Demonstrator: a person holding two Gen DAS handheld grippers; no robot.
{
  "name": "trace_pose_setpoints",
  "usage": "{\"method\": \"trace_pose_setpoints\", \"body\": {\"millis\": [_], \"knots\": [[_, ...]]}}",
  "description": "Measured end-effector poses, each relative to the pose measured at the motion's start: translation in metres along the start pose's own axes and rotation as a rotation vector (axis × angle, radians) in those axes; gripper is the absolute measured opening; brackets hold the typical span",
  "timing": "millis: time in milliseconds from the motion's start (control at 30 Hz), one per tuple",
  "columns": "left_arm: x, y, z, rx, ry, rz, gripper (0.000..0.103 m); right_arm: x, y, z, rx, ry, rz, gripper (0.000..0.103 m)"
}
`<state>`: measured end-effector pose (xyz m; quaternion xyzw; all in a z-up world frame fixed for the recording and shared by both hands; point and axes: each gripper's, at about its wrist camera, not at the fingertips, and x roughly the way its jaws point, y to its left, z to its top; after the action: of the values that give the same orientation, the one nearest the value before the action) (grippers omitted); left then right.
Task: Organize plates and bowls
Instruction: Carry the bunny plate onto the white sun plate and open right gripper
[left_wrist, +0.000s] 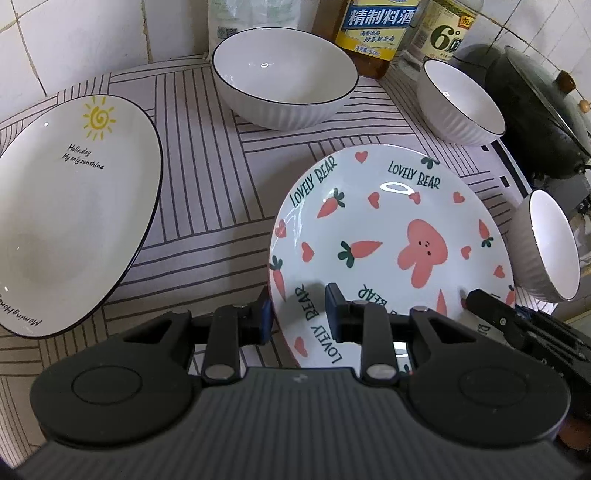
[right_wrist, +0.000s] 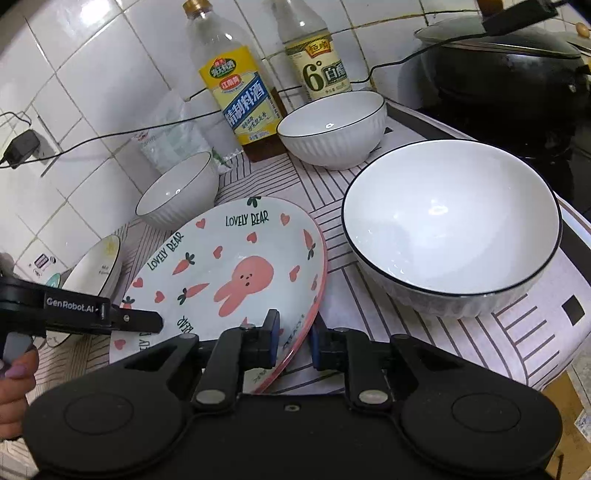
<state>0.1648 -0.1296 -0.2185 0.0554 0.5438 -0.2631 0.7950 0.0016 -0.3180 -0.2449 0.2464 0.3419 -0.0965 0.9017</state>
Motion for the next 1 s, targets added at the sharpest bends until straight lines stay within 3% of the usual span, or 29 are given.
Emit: {"method": "trace_pose_setpoints", "body": {"millis": [133, 267, 533, 700, 1000], "knots": [[-0.014, -0.002, 0.000, 0.032, -0.015, 0.038, 0.027, -0.005, 0.005, 0.004, -0.023, 0.016, 0.022, 0.021], [-0.032, 0.010, -0.005, -0.003, -0.010, 0.016, 0.027, -0.008, 0.012, 0.006, -0.014, 0.026, 0.052, 0.021], [-0.090, 0.021, -0.023, 0.020, -0.067, 0.044, 0.027, -0.032, 0.041, 0.010, -0.037, 0.025, 0.116, 0.021], [-0.125, 0.036, -0.038, 0.032, -0.064, 0.070, 0.027, -0.044, 0.064, 0.009, -0.064, 0.036, 0.179, 0.021], [-0.172, 0.070, -0.056, -0.042, -0.118, 0.141, 0.027, -0.049, 0.110, 0.010, -0.124, 0.065, 0.292, 0.022]]}}
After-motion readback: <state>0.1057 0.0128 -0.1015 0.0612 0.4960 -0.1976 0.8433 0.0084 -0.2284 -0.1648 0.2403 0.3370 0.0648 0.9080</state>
